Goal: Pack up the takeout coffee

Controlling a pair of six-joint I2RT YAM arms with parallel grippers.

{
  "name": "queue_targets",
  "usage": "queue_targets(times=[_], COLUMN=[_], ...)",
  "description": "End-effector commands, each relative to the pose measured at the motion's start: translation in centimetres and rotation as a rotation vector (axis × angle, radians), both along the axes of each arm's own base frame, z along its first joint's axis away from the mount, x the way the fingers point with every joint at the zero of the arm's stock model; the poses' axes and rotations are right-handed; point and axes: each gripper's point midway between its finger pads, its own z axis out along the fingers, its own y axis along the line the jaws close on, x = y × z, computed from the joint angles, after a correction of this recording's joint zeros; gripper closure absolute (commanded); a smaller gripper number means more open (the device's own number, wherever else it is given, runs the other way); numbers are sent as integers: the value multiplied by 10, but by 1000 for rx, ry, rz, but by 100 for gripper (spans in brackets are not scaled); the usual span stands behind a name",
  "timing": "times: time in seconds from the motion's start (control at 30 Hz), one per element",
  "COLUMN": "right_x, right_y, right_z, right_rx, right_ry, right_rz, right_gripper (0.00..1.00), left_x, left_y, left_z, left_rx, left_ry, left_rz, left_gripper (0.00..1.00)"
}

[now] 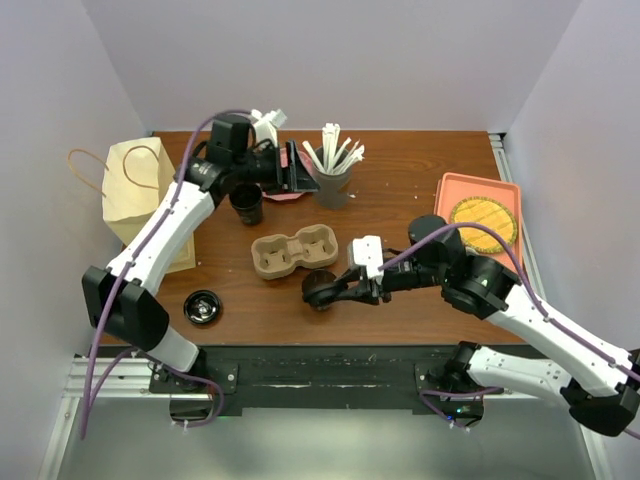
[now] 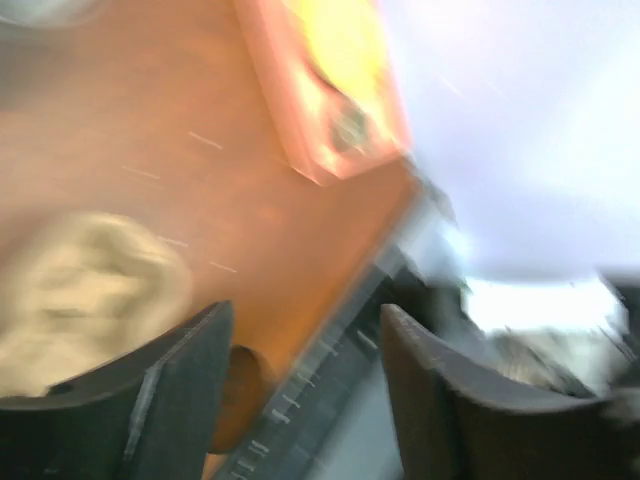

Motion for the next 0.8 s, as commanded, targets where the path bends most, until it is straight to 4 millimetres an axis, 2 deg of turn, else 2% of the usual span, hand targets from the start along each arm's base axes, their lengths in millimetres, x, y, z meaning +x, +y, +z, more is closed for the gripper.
queue_targets(times=[0.0,0.03,0.07,0.1,0.13,0.17,0.2,0.23,0.27,0.3,0.37,0.4,0.47,0.5,0.57,0.63,0.7,0.77], right_x=[14,21,27,34,37,38,40,42,42,44,46,46,47,48,56,65,66,69], right_y=[19,20,24,25,27,30,36,39,43,47,52,53,55,53,48,42,38,36], right_z=[46,47,39,42,40,35,28,24,23,16,15,7,1,-7,-23,-36,-44,-50], right_rx=[240,249,225,233,225,208,189,178,181,172,192,186,193,182,148,134,119,112], right_ry=[393,435,489,548,581,619,688,718,743,796,839,884,928,956,989,1042,1093,1106], right_rz=[-288,-343,-386,-452,-478,-499,-524,-533,-534,-554,-557,-575,-578,-601,-667,-734,-770,-799], right_gripper=[96,96,96,94,94,94,93,93,93,92,92,92,92,92,92,92,92,91], left_x=[33,32,31,28,25,21,18,14,9,4,-6,-11,-20,-25,-32,-42,-48,-58], left_y=[68,78,88,91,96,100,102,104,107,111,113,116,122,122,116,108,101,84], left_z=[8,-3,6,4,-9,-6,-8,-19,-17,-29,-27,-41,-47,-57,-55,-62,-63,-62], left_rx=[282,310,309,311,330,333,340,356,359,377,370,391,404,408,366,332,300,233], left_ry=[-176,-169,-210,-214,-197,-218,-223,-212,-237,-226,-265,-243,-239,-221,-236,-226,-231,-229], left_rz=[358,393,441,451,458,469,465,458,455,448,429,428,433,420,388,335,289,209], left_gripper=[27,17,14,10,3,1,0,0,0,0,1,2,5,6,9,12,15,17])
